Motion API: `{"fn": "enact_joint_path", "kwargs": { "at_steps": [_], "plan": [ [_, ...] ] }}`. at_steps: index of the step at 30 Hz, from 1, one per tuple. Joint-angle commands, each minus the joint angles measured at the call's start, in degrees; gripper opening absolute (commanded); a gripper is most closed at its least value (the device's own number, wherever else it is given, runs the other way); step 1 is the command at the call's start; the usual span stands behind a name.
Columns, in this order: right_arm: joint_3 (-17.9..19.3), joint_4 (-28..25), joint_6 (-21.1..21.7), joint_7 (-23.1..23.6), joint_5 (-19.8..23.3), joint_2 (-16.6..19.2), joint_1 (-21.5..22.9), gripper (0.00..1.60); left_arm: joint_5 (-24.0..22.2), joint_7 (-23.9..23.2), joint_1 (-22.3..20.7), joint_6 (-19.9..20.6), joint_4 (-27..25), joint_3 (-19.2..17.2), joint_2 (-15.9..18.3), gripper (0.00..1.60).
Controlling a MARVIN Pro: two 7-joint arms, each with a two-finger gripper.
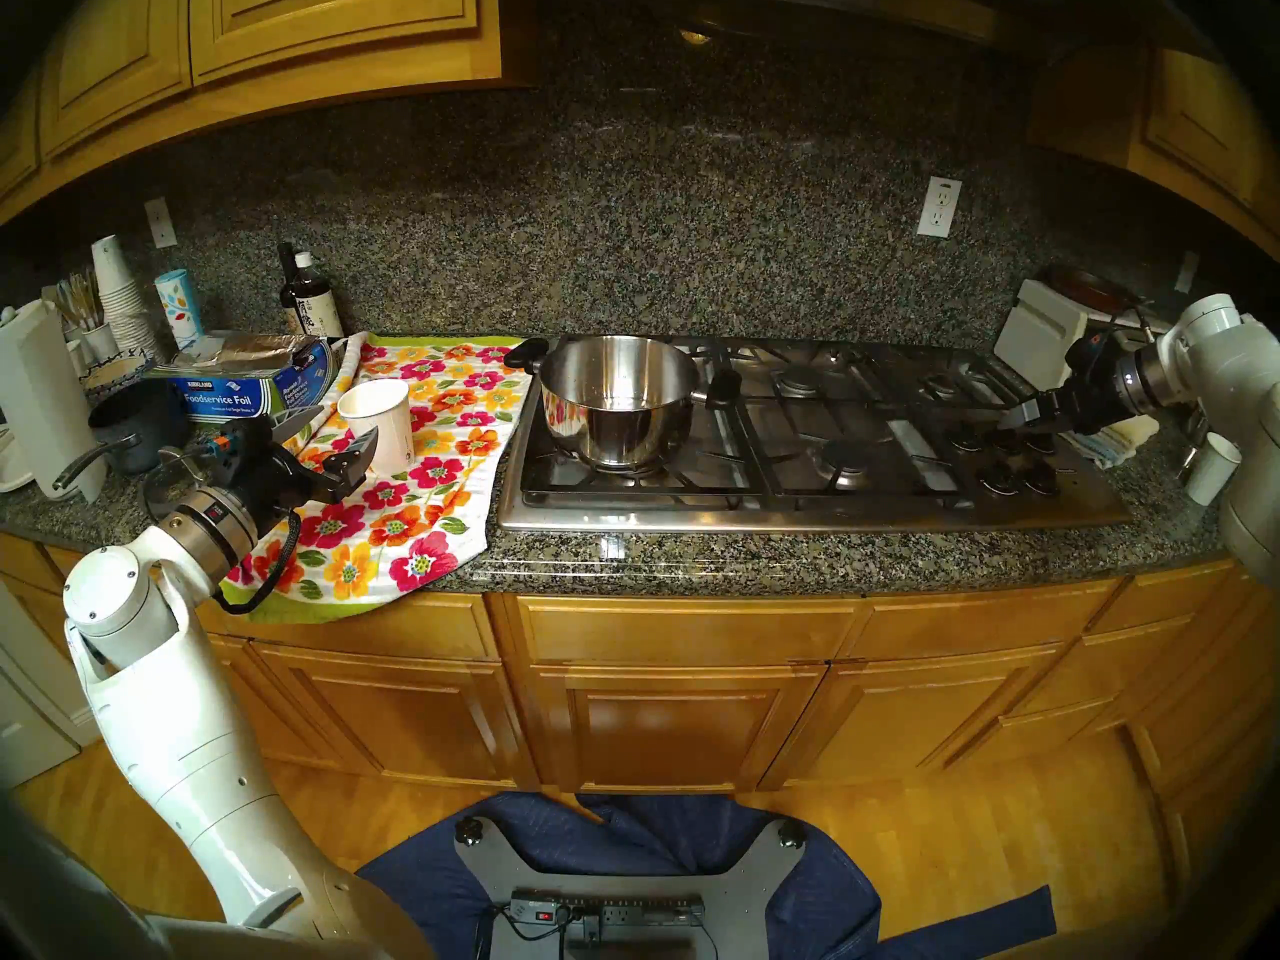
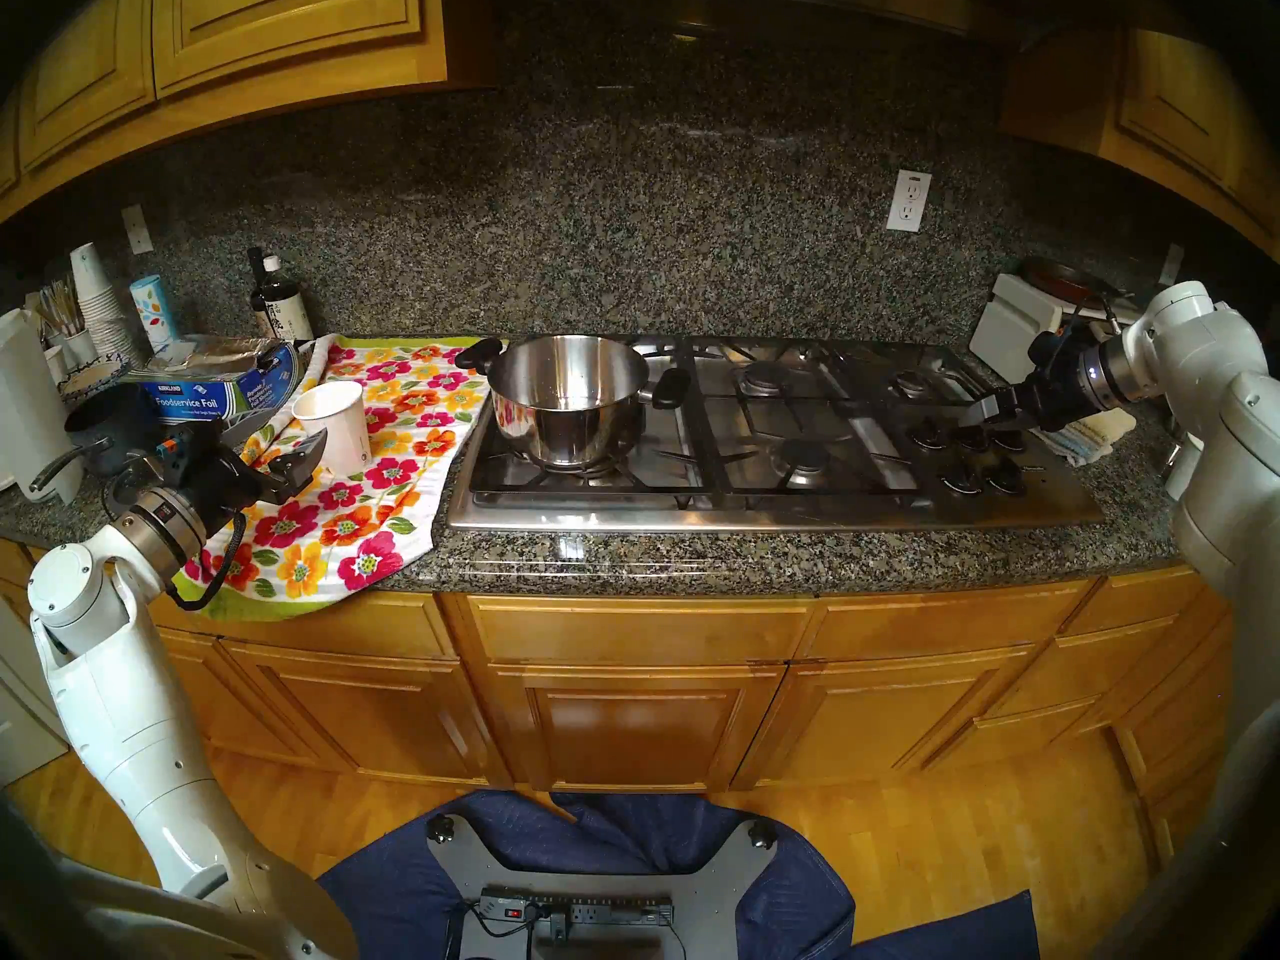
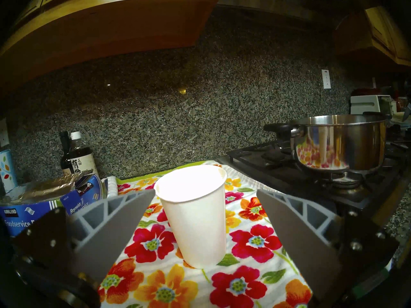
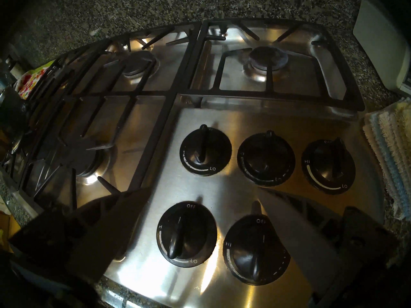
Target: Pick up the water cup, pour water into the pot, turn on the stove
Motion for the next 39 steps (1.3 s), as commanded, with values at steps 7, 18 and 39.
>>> {"fn": "enact_joint_path", "kwargs": {
  "at_steps": [7,18,39],
  "plan": [
    [0.11,-1.31,0.61,1.39,-0.08,1.08,1.76,1.6,-0.49,0.14,-1.13,-0.18,-1.1,0.05,0.58,1.6],
    [0.22,-3.56,1.59,0.87,-0.08,1.87,1.5,1.6,-0.48,0.22,-1.08,-0.24,-1.05,0.14,0.7,1.6],
    [0.46,-9.12,3.66,-1.15,0.29,4.25,1.73,1.6,-0.48,0.37,-0.99,-0.33,-0.97,0.3,0.88,1.6]
  ]
}}
